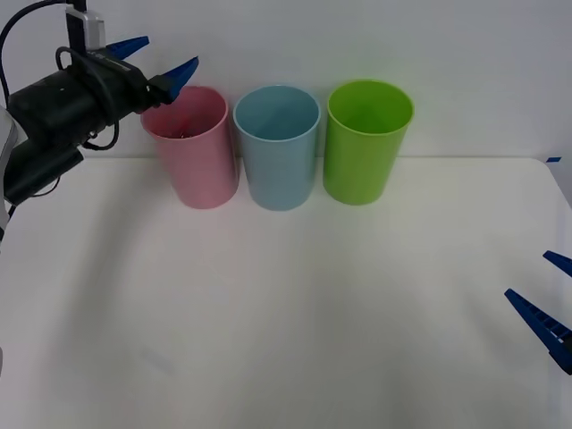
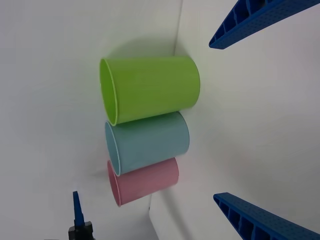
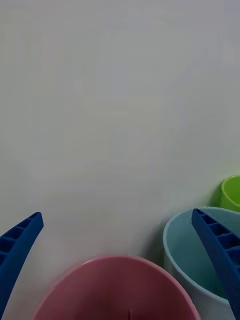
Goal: Grasp the object on the table and drop it into the matching bin: aluminum can to the light blue bin, PET bottle to the pink bin.
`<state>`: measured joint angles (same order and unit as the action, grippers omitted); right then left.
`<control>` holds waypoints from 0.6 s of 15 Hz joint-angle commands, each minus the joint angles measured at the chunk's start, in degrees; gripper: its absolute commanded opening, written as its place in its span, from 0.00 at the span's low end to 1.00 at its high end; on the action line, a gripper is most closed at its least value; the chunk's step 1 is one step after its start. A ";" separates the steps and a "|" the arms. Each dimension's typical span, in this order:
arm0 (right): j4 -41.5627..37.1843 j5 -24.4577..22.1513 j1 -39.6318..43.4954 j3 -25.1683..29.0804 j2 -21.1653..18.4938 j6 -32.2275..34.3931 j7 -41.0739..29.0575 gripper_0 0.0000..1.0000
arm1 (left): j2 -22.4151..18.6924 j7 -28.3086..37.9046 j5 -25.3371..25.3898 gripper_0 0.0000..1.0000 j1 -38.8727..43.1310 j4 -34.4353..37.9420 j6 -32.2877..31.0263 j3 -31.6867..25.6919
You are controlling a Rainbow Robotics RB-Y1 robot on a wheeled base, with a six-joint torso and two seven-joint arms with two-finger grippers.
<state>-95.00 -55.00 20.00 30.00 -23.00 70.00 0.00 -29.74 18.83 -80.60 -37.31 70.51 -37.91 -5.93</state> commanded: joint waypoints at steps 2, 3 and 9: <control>0.00 0.00 0.00 0.00 0.00 0.00 0.00 1.00 | -4.54 -1.25 7.04 1.00 4.70 2.09 -1.29 0.04; 0.00 0.00 0.00 0.00 0.00 0.00 0.00 1.00 | -6.12 -1.51 9.50 1.00 7.07 3.76 -1.29 0.04; 0.00 0.00 0.00 0.00 0.00 0.00 0.00 1.00 | -10.86 -3.62 18.64 1.00 19.64 11.15 -1.47 -3.65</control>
<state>-95.00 -55.00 20.00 30.00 -23.00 70.00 0.00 -40.42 15.48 -62.71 -19.15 80.60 -39.23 -8.94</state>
